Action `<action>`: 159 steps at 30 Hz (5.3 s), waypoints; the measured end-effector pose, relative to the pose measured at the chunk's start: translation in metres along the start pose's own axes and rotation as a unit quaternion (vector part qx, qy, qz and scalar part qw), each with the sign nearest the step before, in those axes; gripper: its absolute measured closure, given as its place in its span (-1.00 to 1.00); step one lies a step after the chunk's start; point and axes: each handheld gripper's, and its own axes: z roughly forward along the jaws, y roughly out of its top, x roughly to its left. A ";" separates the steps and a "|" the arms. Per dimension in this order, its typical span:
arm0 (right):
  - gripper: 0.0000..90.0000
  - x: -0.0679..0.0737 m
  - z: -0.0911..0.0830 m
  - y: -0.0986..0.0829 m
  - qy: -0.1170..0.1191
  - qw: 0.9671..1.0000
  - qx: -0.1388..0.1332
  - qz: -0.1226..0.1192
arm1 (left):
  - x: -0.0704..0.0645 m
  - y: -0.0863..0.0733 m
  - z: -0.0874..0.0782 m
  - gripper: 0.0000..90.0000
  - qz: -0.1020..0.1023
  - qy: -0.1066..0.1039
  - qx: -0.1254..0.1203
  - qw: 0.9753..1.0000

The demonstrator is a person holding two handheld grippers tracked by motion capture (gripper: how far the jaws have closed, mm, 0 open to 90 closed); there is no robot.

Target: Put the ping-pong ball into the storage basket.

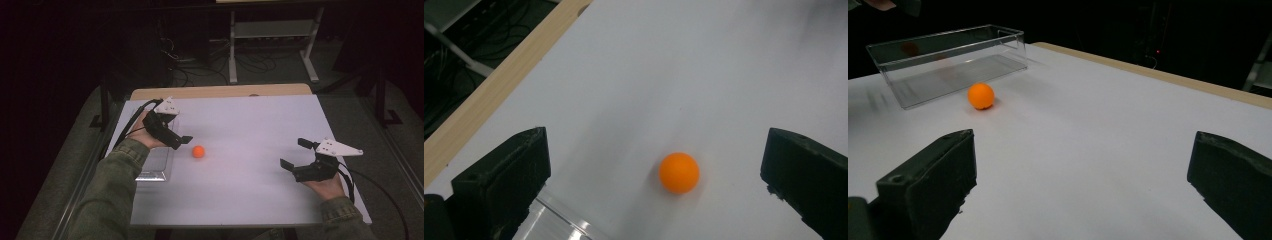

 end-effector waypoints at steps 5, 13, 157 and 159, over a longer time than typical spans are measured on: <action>-1.00 0.000 0.000 0.000 0.001 1.000 0.000 0.000 | 0.000 0.000 0.006 -1.00 0.003 -0.004 0.007 1.000; -1.00 0.000 0.000 0.000 0.002 1.000 0.002 -0.001 | -0.001 -0.001 0.016 -1.00 0.006 -0.009 0.018 1.000; -1.00 0.002 0.003 -0.003 0.015 1.000 0.021 -0.003 | -0.024 -0.014 0.113 -0.02 0.155 -0.059 0.244 0.955; -1.00 0.001 0.003 -0.003 0.015 1.000 0.021 -0.003 | -0.025 -0.014 0.114 0.01 0.157 -0.058 0.243 0.955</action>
